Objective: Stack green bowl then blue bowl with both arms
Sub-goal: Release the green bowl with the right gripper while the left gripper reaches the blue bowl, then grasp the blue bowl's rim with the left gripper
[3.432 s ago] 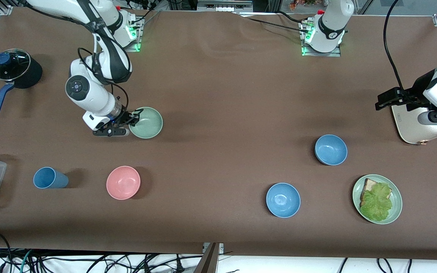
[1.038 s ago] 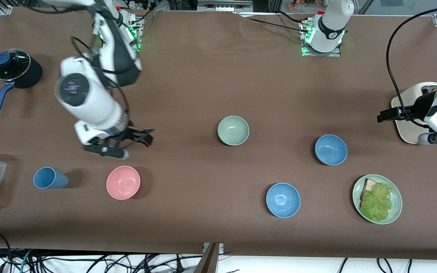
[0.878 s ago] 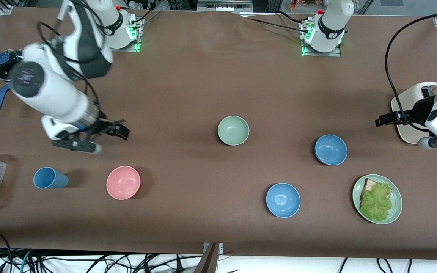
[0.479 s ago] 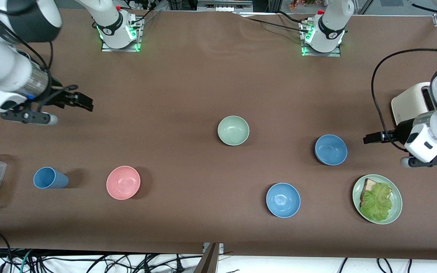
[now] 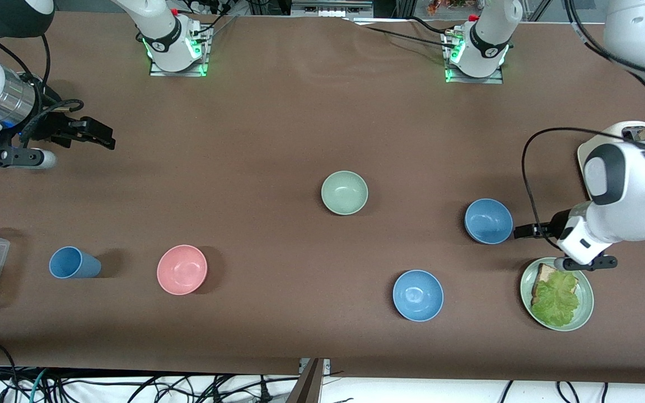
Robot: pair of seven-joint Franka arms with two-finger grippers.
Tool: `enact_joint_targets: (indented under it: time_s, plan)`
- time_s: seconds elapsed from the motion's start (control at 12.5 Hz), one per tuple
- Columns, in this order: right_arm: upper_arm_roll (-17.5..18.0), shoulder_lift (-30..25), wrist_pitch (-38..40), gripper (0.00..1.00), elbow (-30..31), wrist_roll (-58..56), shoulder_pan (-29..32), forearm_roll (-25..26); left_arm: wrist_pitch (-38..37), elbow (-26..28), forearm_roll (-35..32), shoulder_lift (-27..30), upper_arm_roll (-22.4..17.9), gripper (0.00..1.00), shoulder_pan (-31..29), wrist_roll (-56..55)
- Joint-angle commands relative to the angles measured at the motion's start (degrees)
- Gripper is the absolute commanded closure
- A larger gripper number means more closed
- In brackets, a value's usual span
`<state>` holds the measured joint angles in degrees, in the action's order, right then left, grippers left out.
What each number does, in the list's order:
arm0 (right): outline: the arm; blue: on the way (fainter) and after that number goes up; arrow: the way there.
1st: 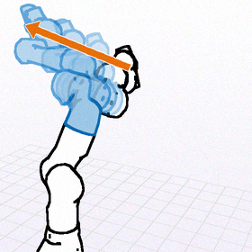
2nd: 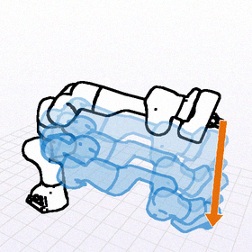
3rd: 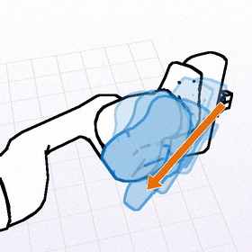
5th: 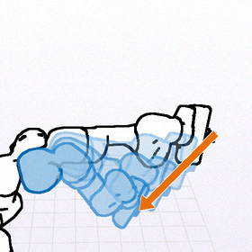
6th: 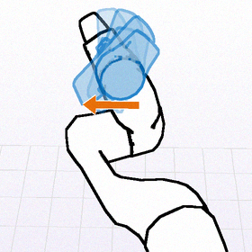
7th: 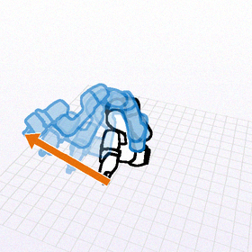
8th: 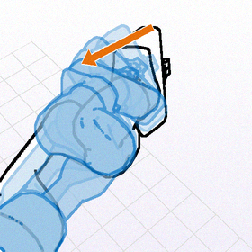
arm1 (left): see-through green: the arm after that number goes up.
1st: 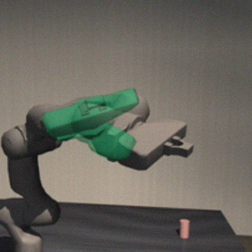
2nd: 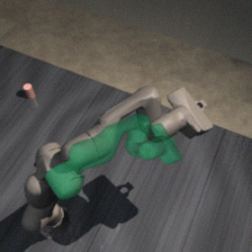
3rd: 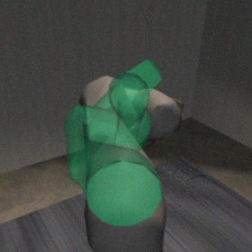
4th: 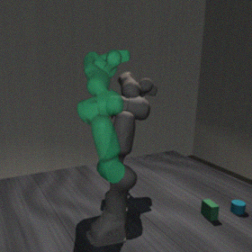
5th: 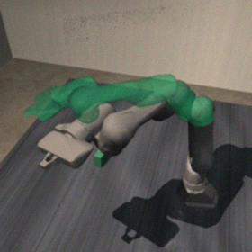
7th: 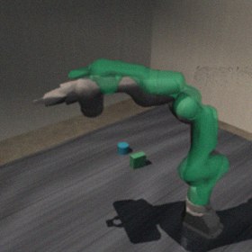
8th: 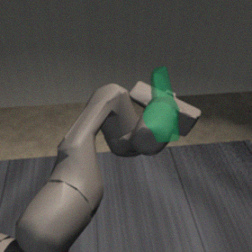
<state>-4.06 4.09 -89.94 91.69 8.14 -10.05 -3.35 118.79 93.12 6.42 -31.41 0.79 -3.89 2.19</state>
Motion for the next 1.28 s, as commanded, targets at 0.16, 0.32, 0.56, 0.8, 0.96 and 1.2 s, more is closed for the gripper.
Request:
enact_joint_targets:
  time_s: [0.16,0.32,0.56,0.8,0.96,1.2]
  plan:
    - [0.63,0.04,0.82,0.01,-1.07,-4.79,1.00,2.65,6.81,7.25,2.81,0.56,-0.26,0.00,-0.33,8.17]
    - [0.46,0.04,1.25,0.01,-1.33,-5.16,1.00,2.74,7.85,9.70,2.81,1.09,-0.35,0.00,-0.33,8.80]
    - [0.46,0.57,1.25,0.01,-3.60,-5.33,1.00,3.43,16.80,17.25,2.64,2.76,-0.35,0.01,-0.16,8.89]
    - [0.55,0.83,1.08,0.01,-4.41,-4.02,1.00,3.97,17.62,19.29,2.64,3.03,-0.35,0.09,-0.16,8.89]
    - [0.46,1.27,1.34,0.01,-4.41,-2.96,1.08,3.62,17.62,19.30,2.81,3.03,-0.35,0.54,-0.16,7.92]
    - [0.46,1.27,1.34,0.01,-4.41,-2.87,1.35,3.62,16.65,18.77,2.81,3.03,-0.44,1.00,-0.07,7.74]
